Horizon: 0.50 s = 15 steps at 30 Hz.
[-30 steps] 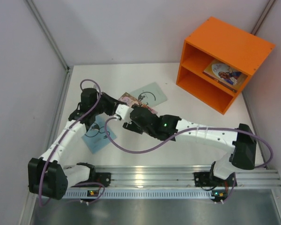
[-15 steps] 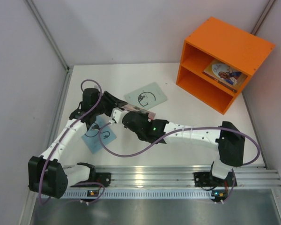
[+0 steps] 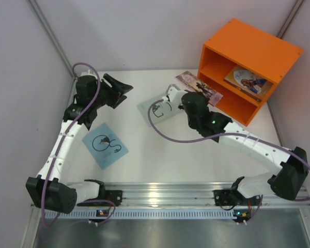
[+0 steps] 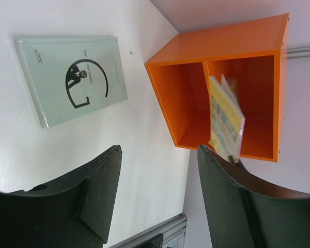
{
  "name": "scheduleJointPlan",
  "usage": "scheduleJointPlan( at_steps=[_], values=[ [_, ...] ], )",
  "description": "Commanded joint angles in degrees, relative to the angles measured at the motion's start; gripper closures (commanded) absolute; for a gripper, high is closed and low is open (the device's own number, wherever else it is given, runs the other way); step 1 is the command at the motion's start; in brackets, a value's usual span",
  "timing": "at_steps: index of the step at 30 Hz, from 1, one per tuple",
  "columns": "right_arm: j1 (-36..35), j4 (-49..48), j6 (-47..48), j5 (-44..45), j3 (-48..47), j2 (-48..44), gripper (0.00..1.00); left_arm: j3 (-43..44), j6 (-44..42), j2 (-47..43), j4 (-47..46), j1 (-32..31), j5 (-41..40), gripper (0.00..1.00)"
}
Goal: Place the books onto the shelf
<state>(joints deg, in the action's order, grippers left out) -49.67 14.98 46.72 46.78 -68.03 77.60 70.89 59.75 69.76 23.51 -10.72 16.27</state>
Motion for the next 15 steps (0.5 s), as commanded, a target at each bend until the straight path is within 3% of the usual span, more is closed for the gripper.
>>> scheduleJointPlan(
  at_steps=[1, 7, 15],
  values=[
    [4.22, -5.22, 10.12, 2.87, -3.07, -2.37, 1.0, 0.57, -3.4, -1.54, 2.95, 0.61, -1.51, 0.34],
    [12.22, -11.02, 19.35, 0.59, -2.9, -2.11, 1.0, -6.81, -2.27, -3.58, -1.0, 0.7, 1.82, 0.34],
    [20.83, -17.7, 26.84, -4.06, -0.62, -0.52, 1.0, -8.84, -4.46, -4.19, -0.57, 1.31, 3.24, 0.34]
  ],
)
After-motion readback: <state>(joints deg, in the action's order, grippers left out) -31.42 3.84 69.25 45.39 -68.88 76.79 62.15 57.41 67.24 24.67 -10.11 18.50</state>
